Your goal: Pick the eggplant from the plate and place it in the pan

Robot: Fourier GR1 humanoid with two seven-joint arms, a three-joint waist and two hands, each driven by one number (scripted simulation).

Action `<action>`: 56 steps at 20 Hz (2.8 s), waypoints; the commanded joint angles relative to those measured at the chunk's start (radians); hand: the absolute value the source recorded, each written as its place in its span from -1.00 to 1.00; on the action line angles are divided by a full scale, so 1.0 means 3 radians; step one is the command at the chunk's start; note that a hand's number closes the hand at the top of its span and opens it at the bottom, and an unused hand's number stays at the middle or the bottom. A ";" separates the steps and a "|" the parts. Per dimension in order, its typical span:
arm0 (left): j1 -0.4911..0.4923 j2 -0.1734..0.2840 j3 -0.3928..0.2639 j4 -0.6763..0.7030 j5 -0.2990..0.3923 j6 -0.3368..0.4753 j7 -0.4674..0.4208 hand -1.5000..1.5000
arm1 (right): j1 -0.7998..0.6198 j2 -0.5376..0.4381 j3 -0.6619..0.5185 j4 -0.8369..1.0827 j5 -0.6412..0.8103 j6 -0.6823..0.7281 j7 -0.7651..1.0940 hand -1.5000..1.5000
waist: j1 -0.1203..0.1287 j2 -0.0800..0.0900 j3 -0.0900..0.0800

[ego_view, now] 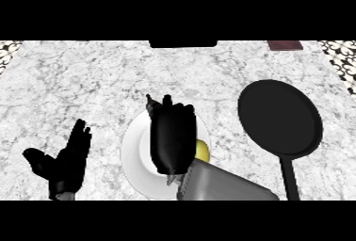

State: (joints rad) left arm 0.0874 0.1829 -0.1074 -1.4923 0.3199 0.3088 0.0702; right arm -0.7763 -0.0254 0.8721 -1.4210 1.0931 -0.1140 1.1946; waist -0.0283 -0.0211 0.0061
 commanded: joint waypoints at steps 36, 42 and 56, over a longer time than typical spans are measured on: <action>-0.0008 -0.0147 -0.0111 0.0047 -0.0129 -0.0149 0.0134 0.00 | 0.0440 -0.1176 -0.3006 0.2202 -0.0655 -0.0898 -0.2411 -1.00 | 0.0224 0.0117 -0.0012; -0.0217 -0.0110 -0.0004 0.0263 -0.0115 -0.0206 0.0161 0.00 | 0.0148 -0.1225 -0.3301 0.3057 -0.0781 -0.1528 -0.3325 -1.00 | 0.0239 0.0138 -0.0010; 0.0012 -0.0196 -0.0001 0.0089 -0.0185 -0.0061 0.0110 0.00 | 0.0349 -0.1013 -0.4592 0.2385 -0.2892 -0.0583 -0.4796 -1.00 | 0.0059 0.0059 -0.0016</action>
State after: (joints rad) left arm 0.0607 0.1376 -0.0992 -1.4906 0.2703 0.2753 0.0830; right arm -0.7144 -0.3416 -0.4303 -0.6542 0.3598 -0.3939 -0.1797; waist 0.0092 -0.0007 0.0107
